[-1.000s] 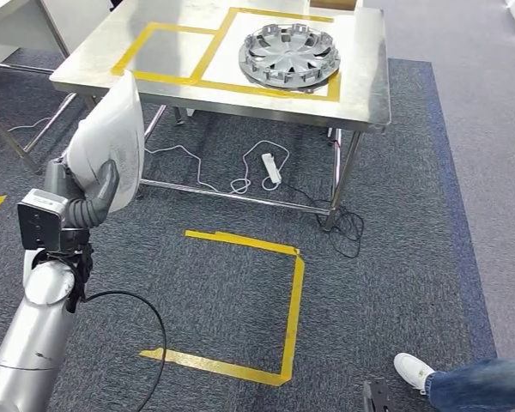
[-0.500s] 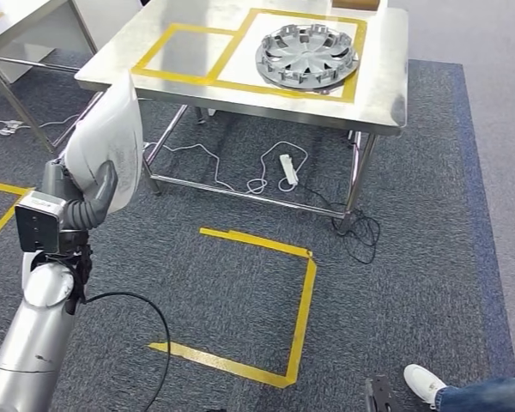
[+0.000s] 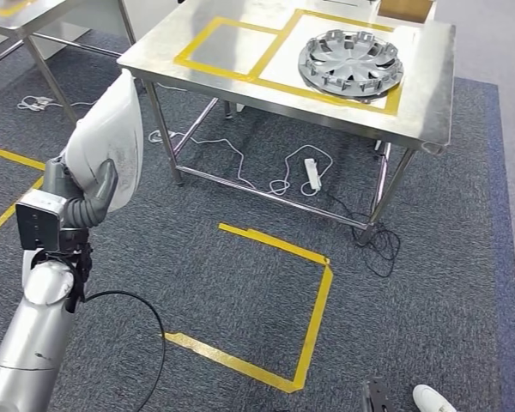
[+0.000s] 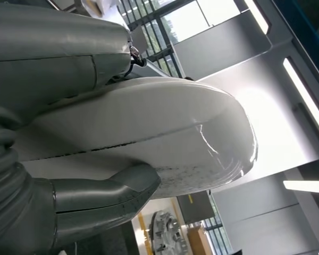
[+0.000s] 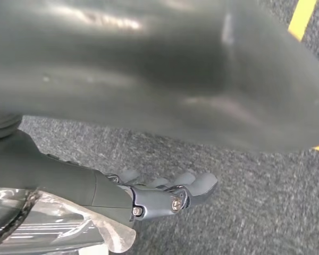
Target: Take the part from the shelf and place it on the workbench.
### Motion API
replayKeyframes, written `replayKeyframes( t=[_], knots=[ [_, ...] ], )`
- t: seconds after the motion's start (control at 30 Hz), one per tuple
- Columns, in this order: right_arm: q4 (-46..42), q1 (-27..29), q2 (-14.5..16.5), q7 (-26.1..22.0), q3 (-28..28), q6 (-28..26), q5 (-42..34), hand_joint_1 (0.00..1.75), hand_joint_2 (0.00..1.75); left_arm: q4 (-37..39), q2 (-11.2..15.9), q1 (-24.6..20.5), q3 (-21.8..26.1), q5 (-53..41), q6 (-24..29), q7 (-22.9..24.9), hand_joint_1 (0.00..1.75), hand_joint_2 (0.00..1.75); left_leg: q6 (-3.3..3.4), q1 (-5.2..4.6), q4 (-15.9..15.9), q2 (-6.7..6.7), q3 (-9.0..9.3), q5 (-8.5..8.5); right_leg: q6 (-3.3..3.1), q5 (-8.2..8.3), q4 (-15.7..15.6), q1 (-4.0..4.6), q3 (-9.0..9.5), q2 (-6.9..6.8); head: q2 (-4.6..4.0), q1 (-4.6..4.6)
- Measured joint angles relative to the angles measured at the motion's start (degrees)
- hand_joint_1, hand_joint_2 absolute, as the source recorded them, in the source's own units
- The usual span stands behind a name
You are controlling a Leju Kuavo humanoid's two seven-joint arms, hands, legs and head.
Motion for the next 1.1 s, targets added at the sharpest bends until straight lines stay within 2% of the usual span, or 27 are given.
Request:
replayKeyframes(
  t=[0.03, 0.07, 0.1, 0.13, 0.23, 0.27, 0.33, 0.4, 0.43, 0.47, 0.5, 0.57, 0.6, 0.63, 0.77, 0.8, 0.83, 0.9, 0.93, 0.97, 1.0, 1.07, 1.1],
  knots=[
    [0.00, -0.03, -0.01, -0.01, 0.00, -0.14, 0.01, 0.00, 0.00, -0.01, -0.03, -0.01, 0.00, -0.02, 0.00, 0.00, 1.75, 1.75, -0.12, 0.01, 0.06, -0.17, 0.06, -0.09, -0.15, 2.31, -4.15, -0.02, 1.79, 0.04, 0.00, 0.02],
    [0.00, -0.11, -0.01, -0.03, 0.00, -0.24, 0.02, 0.00, 0.00, -0.01, -0.06, -0.03, 0.00, -0.03, 0.00, -0.01, 1.75, 1.75, -0.29, -0.08, 0.18, -0.31, 0.06, -0.20, -0.31, 3.92, -8.12, 0.00, 3.71, 0.12, 0.00, 0.02],
    [0.00, -0.22, -0.01, -0.04, 0.00, -0.28, 0.03, 0.00, 0.00, -0.01, -0.07, -0.06, 0.00, -0.04, 0.00, -0.01, 1.75, 1.75, -0.52, -0.16, 0.30, -0.41, -0.02, -0.27, -0.51, 4.85, -11.03, 0.02, 5.16, 0.20, 0.00, -0.03],
    [0.00, -0.29, -0.01, -0.06, 0.01, -0.32, 0.03, 0.00, 0.00, -0.01, -0.07, -0.08, -0.01, -0.04, -0.02, -0.02, 1.75, 1.75, -0.76, -0.24, 0.39, -0.48, -0.15, -0.28, -0.69, 5.04, -12.51, 0.07, 5.94, 0.29, 0.00, -0.05],
    [0.00, -0.29, 0.00, -0.07, 0.02, -0.33, 0.05, 0.00, 0.00, -0.02, -0.04, -0.09, -0.03, -0.04, -0.10, -0.04, 1.75, 1.75, -1.54, -0.19, 0.59, -0.54, -0.28, -0.41, -1.46, 5.02, -13.05, 0.03, 6.32, 0.31, 0.00, -0.09],
    [0.00, -0.31, 0.00, -0.07, 0.03, -0.33, 0.05, 0.00, 0.00, -0.04, -0.04, -0.15, -0.04, -0.04, -0.13, -0.06, 1.75, 1.75, -1.85, -0.14, 1.36, -0.47, -0.54, -1.02, -1.79, 5.08, -13.19, -0.08, 6.47, 0.27, 0.00, -0.22],
    [0.00, -0.42, -0.01, -0.08, 0.04, -0.34, 0.05, 0.00, 0.00, -0.06, -0.04, -0.20, -0.08, -0.03, -0.17, -0.09, 1.75, 1.75, -2.45, 0.05, 6.19, -0.29, -2.56, -3.78, -2.34, 5.11, -13.38, -0.27, 6.76, 0.19, 0.00, -0.52],
    [0.00, -0.40, -0.01, -0.08, 0.04, -0.32, 0.05, 0.00, 0.00, -0.07, -0.06, -0.04, -0.11, -0.01, -0.20, -0.11, 1.75, 1.75, -2.86, 0.21, 13.74, -0.20, -6.16, -6.91, -2.61, 4.95, -13.34, -0.26, 6.87, 0.15, 0.00, -0.67],
    [0.00, -0.34, -0.01, -0.08, 0.05, -0.30, 0.05, 0.00, 0.00, -0.07, -0.06, 0.08, -0.11, 0.01, -0.21, -0.11, 1.75, 1.75, -2.95, 0.26, 16.13, -0.18, -7.39, -7.36, -2.65, 4.86, -13.32, -0.25, 6.94, 0.14, 0.00, -0.67],
    [0.00, -0.30, -0.01, -0.08, 0.05, -0.29, 0.05, 0.00, 0.00, -0.07, -0.06, 0.15, -0.12, 0.02, -0.21, -0.11, 1.75, 1.75, -2.96, 0.28, 16.50, -0.17, -7.71, -6.74, -2.64, 4.77, -13.30, -0.25, 7.03, 0.13, 0.00, -0.68],
    [0.00, -0.28, -0.01, -0.08, 0.06, -0.29, 0.05, 0.00, 0.00, -0.07, -0.06, 0.16, -0.13, 0.02, -0.22, -0.11, 1.75, 1.75, -2.88, 0.30, 14.56, -0.14, -6.90, -5.05, -2.58, 4.65, -13.28, -0.25, 7.21, 0.13, 0.00, -0.68],
    [0.00, -0.30, -0.01, -0.08, 0.08, -0.30, 0.05, 0.00, 0.00, -0.07, -0.06, 0.09, -0.13, 0.02, -0.22, -0.11, 1.75, 1.75, -2.52, 0.22, 7.03, 0.10, -3.36, -1.06, -2.25, 4.30, -13.24, -0.17, 7.66, 0.14, 0.00, -0.66],
    [0.00, -0.35, -0.01, -0.08, 0.09, -0.31, 0.05, 0.00, 0.00, -0.08, -0.07, 0.03, -0.14, 0.03, -0.24, -0.11, 1.75, 1.75, -2.26, 0.12, 3.66, 0.20, -1.81, -0.02, -2.03, 4.13, -13.16, -0.07, 7.73, 0.15, 0.00, -0.67],
    [0.00, -0.37, -0.01, -0.08, 0.10, -0.31, 0.05, 0.00, 0.00, -0.10, -0.07, 0.00, -0.16, 0.03, -0.26, -0.11, 1.75, 1.75, -2.01, 0.00, 1.65, 0.28, -0.93, 0.28, -1.77, 4.03, -13.14, 0.03, 7.68, 0.13, 0.00, -0.61],
    [-0.01, -0.41, -0.01, -0.10, 0.15, -0.31, 0.05, 0.00, 0.00, -0.22, -0.05, 0.04, -0.21, 0.04, -0.28, -0.14, 1.75, 1.75, -0.84, 0.07, 0.30, 0.14, -0.44, -0.10, -0.60, 3.38, -12.84, 0.04, 7.19, -0.04, 0.00, -0.57],
    [-0.02, -0.45, -0.01, -0.11, 0.19, -0.31, 0.05, 0.00, 0.00, -0.27, -0.08, -0.04, -0.20, 0.04, -0.28, -0.15, 1.75, 1.75, -0.49, 0.19, 0.08, 0.14, -0.25, -0.07, -0.36, 2.44, -11.28, 0.02, 6.44, 0.00, 0.00, -0.48],
    [-0.02, -0.48, -0.01, -0.13, 0.26, -0.32, 0.05, 0.00, 0.00, -0.32, -0.11, -0.08, -0.20, 0.04, -0.29, -0.16, 1.75, 1.75, -0.20, 0.27, -0.06, 0.15, -0.08, -0.09, -0.18, 0.98, -8.32, -0.03, 4.91, 0.05, 0.00, -0.41],
    [-0.02, -0.45, -0.01, -0.15, 0.39, -0.31, 0.05, 0.00, 0.00, -0.35, -0.20, -0.05, -0.20, 0.04, -0.32, -0.17, 1.75, 1.75, 0.17, 0.17, -0.05, 0.12, -0.01, -0.26, 0.05, -2.07, -0.14, -0.10, 0.56, 0.10, 0.00, -0.27],
    [-0.02, -0.38, -0.01, -0.14, 0.44, -0.31, 0.05, 0.00, 0.00, -0.35, -0.21, 0.04, -0.20, 0.04, -0.33, -0.17, 1.75, 1.75, 0.24, 0.10, -0.04, 0.08, 0.05, -0.36, 0.12, -2.67, 2.90, -0.13, -1.37, 0.10, 0.00, -0.28],
    [-0.02, -0.29, -0.01, -0.14, 0.46, -0.31, 0.05, 0.00, 0.00, -0.35, -0.21, 0.11, -0.20, 0.04, -0.33, -0.17, 1.75, 1.75, 0.28, 0.05, -0.03, 0.02, 0.18, -0.49, 0.14, -2.09, 3.82, -0.13, -2.33, 0.10, 0.00, -0.27],
    [-0.02, -0.23, -0.01, -0.14, 0.49, -0.31, 0.05, 0.00, 0.00, -0.35, -0.21, 0.14, -0.20, 0.04, -0.33, -0.17, 1.75, 1.75, 0.24, 0.02, -0.02, -0.06, 0.41, -0.65, 0.07, -0.40, 2.45, -0.13, -2.12, 0.10, 0.00, -0.26],
    [-0.02, -0.22, -0.01, -0.14, 0.52, -0.32, 0.05, 0.00, 0.00, -0.35, -0.21, 0.13, -0.20, 0.04, -0.33, -0.17, 1.75, 1.75, 0.01, 0.00, -0.01, -0.16, 1.09, -1.12, -0.31, 4.34, -5.27, -0.10, 1.07, 0.15, 0.00, -0.25],
    [-0.02, -0.26, -0.01, -0.15, 0.54, -0.33, 0.05, 0.00, 0.00, -0.35, -0.21, 0.08, -0.20, 0.04, -0.33, -0.17, 1.75, 1.75, -0.21, -0.09, 0.08, -0.20, 1.29, -1.37, -0.55, 5.78, -9.10, -0.03, 2.98, 0.19, 0.00, -0.27]
  ],
)
